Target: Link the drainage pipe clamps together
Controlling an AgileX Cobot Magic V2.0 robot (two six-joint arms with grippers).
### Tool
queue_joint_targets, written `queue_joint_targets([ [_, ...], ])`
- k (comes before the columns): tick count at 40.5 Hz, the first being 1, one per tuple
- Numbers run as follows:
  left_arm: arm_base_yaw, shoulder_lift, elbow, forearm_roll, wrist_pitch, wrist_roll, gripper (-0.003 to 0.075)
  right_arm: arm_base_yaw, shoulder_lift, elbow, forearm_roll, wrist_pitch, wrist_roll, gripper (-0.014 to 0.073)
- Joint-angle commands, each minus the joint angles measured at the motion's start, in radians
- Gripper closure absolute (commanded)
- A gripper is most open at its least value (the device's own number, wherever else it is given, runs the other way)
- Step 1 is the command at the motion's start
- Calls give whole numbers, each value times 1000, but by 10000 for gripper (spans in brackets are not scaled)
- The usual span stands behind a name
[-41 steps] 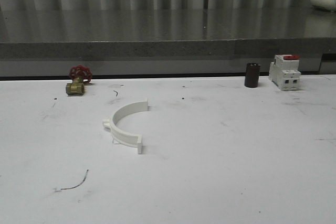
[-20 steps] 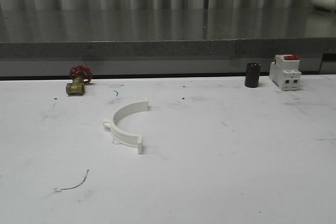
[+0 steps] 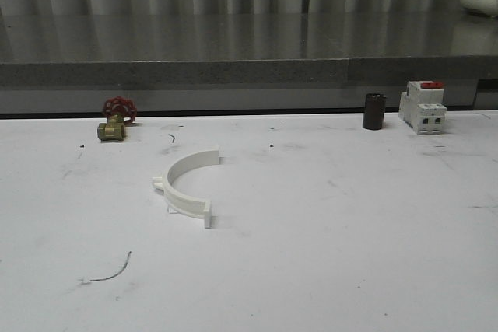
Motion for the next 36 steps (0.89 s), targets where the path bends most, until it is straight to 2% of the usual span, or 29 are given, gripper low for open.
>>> queue_joint_targets([
  [1, 2, 9, -26, 8, -75, -3, 741, -43, 98, -115, -19, 6, -3, -3],
  [17, 2, 9, -26, 8, -75, -3, 741, -296, 529, -426, -26, 278, 23, -3],
  [28, 2, 9, -26, 8, -75, -3, 741, -325, 769, -617, -103, 382, 23, -3],
  [36, 2, 9, -26, 8, -75, -3, 741, -325, 913, -722, -109, 442, 23, -3],
])
